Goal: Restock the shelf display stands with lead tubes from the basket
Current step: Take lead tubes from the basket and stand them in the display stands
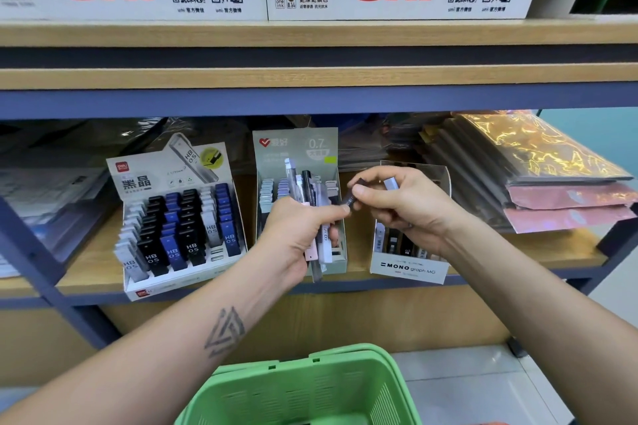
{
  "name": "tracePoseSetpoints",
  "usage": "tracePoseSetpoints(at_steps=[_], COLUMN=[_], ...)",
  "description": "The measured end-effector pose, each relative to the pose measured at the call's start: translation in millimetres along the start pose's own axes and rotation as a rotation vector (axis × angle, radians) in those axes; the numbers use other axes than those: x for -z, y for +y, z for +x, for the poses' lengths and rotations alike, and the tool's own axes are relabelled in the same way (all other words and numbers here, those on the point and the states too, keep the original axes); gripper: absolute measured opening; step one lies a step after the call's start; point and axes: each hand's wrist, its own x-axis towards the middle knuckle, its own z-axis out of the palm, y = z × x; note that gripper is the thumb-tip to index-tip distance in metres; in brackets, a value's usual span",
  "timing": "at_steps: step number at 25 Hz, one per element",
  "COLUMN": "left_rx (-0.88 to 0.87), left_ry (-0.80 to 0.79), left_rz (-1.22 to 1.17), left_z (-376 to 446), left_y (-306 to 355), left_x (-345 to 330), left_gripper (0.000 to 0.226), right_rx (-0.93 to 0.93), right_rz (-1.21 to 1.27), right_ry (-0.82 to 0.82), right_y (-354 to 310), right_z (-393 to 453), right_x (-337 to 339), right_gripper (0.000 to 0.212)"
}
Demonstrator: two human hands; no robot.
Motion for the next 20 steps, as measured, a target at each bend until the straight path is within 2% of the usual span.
tracePoseSetpoints(at_steps=[4,9,12,14,17,20], left_rx=[-0.006,-0.172,-0.223,-0.248,-0.321,-0.340], left_ry=[0.048,0.154,0.170,0.174,0.112,0.045], left_rz=[-0.081,0.127,0.208,0.266,0.424,0.450], left_z=[5,11,12,12,6,2], left_y=[8,8,10,11,13,12], left_x=[11,14,11,8,0,-9], left_gripper=[0.017,0.016,0.023,0.027,0.021,0.017], right_rx=[0.023,0.055,0.050,0.082,0.165,0.169], right_rz=[-0.054,-0.106,-0.121,-0.216,-0.448,-0.593], right_ry=[-0.043,-0.069,-0.052,-0.036,-0.050,-0.085], right_y=[4,3,3,2,-3,-5], right_z=[-3,-5,-6,-8,-10,-11], right_x=[5,1,2,3,3,-2], right_gripper=[0.018,0.024,0.018,0.015,0.013,0.022])
